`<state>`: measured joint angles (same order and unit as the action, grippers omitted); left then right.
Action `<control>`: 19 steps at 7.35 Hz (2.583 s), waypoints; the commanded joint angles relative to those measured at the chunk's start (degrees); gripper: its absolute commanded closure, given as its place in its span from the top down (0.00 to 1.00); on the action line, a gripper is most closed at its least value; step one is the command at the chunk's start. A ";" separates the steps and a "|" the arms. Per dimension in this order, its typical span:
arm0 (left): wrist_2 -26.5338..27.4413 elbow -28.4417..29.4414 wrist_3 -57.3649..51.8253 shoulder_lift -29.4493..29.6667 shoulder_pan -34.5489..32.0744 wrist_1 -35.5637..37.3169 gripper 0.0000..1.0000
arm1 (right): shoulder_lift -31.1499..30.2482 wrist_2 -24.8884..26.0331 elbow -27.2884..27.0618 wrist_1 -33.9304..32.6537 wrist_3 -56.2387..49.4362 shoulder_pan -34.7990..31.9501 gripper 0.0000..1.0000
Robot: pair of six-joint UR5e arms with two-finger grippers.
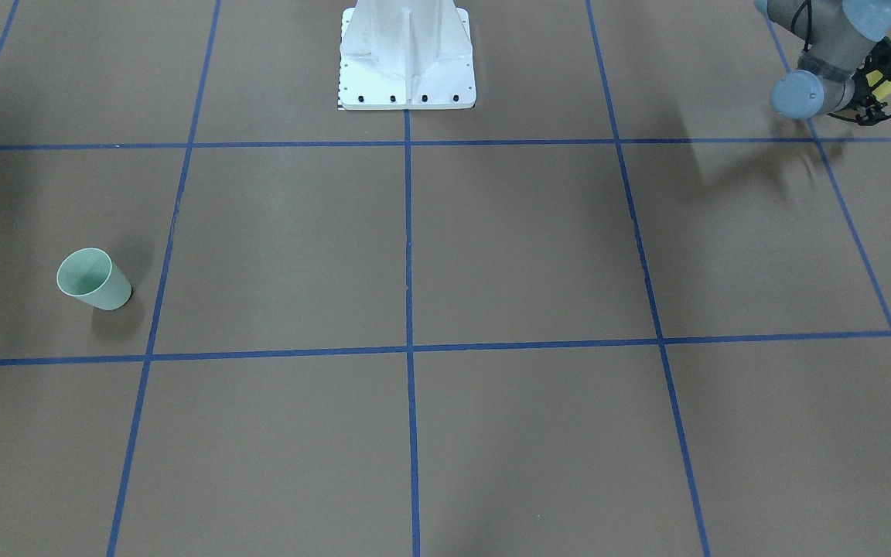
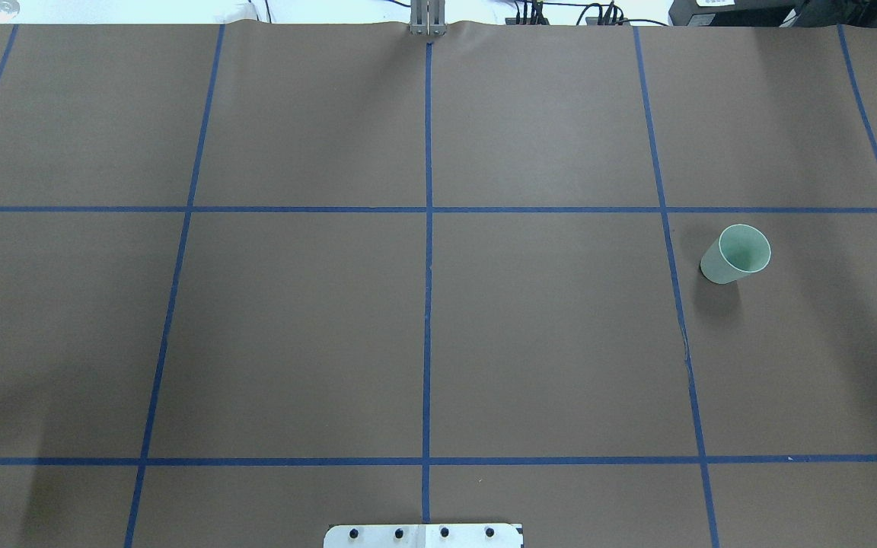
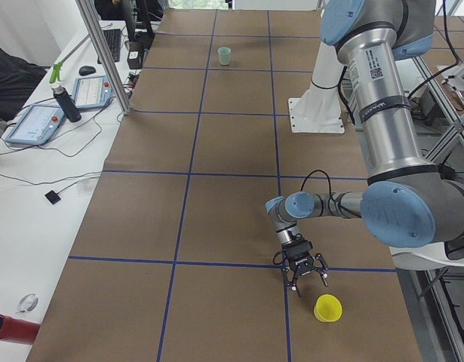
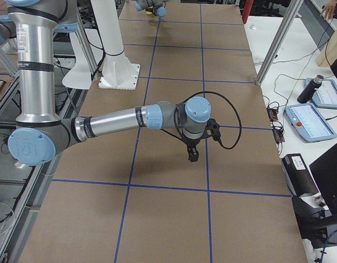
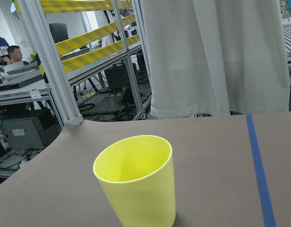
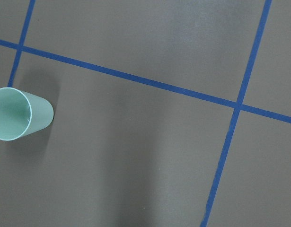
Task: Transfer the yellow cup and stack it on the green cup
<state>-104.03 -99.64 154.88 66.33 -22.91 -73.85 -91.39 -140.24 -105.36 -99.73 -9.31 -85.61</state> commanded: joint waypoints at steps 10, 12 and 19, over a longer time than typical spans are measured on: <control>-5.83 8.23 4.20 -0.06 1.64 -2.53 1.00 | 0.16 -0.30 -0.46 -0.03 -0.01 1.33 0.99; -6.28 8.32 3.42 -0.06 5.83 -2.61 0.36 | 0.07 -0.30 -0.81 -0.03 -0.01 1.33 0.99; -5.49 -1.86 -18.60 -15.17 0.46 -2.18 0.00 | -0.11 -1.26 -0.99 -0.29 0.08 1.33 0.99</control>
<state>-110.05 -99.22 142.28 53.34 -18.98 -76.32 -91.52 -140.93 -106.26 -100.04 -9.30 -84.29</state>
